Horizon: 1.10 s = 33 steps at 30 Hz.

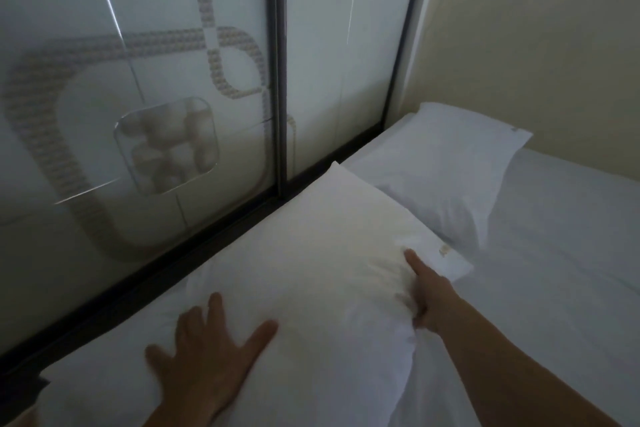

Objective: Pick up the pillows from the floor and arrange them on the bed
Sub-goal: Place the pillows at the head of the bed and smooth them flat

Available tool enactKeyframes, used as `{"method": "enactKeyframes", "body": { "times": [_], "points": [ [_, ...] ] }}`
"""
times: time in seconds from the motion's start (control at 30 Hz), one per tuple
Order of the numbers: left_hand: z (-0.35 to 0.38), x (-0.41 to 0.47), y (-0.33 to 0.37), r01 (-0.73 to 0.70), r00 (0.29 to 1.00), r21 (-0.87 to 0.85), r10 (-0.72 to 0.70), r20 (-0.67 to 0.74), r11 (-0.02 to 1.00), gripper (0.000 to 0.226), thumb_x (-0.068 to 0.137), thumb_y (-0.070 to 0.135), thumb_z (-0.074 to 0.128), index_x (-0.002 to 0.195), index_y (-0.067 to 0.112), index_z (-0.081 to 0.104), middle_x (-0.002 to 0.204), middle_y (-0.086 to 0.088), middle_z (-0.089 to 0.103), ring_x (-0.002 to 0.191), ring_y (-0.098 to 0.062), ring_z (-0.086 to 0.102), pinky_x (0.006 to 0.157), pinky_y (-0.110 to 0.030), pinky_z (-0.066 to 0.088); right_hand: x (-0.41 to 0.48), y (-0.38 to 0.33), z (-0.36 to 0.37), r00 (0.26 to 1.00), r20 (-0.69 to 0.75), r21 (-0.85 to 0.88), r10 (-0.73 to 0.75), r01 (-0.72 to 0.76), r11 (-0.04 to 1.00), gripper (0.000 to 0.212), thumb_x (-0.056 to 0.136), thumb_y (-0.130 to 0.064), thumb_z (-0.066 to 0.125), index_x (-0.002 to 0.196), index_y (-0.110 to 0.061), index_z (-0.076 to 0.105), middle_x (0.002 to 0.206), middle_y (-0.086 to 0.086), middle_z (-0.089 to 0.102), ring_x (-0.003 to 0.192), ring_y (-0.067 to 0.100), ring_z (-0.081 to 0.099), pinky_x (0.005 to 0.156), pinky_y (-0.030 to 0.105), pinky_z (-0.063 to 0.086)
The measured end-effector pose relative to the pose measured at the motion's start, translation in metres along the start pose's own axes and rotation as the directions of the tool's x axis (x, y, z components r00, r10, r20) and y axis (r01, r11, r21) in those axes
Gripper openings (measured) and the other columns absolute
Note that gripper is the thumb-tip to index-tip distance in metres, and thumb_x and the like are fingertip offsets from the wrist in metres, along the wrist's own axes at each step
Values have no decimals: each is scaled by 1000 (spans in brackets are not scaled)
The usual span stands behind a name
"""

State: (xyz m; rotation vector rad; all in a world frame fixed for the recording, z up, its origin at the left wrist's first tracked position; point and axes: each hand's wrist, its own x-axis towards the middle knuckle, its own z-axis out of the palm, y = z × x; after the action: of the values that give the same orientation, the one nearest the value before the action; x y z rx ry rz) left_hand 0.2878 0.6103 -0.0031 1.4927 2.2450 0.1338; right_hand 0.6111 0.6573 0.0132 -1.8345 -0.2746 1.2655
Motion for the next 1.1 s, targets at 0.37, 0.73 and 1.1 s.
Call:
{"method": "enactKeyframes", "body": {
  "times": [0.37,0.73,1.1],
  "points": [
    [3,6,23,-270,938,156,296,-179,950,109,52,99,0,140,40,-29,161,0,-17,146,-31,-16,108,-69,-6,9,-47,37,754,-141,-677,-642,399,618,73,87,-29,62,146,-9,24,148,23,35,134,41,35,107,51,30],
    [45,30,60,-389,901,230,421,-107,892,105,55,96,-8,144,40,-18,160,-1,-20,145,-31,-21,106,-68,-15,14,24,99,559,684,-714,-468,645,-274,63,92,-64,12,151,-40,7,163,-8,-4,148,15,-9,117,43,-5],
    [38,16,56,-409,912,209,408,50,888,108,55,97,-2,145,39,-15,161,-2,-17,145,-32,-18,107,-68,-13,-1,31,95,624,619,-774,-476,588,-236,70,90,-66,10,152,-36,2,163,-6,-5,148,19,-9,118,48,-4]
  ]
}}
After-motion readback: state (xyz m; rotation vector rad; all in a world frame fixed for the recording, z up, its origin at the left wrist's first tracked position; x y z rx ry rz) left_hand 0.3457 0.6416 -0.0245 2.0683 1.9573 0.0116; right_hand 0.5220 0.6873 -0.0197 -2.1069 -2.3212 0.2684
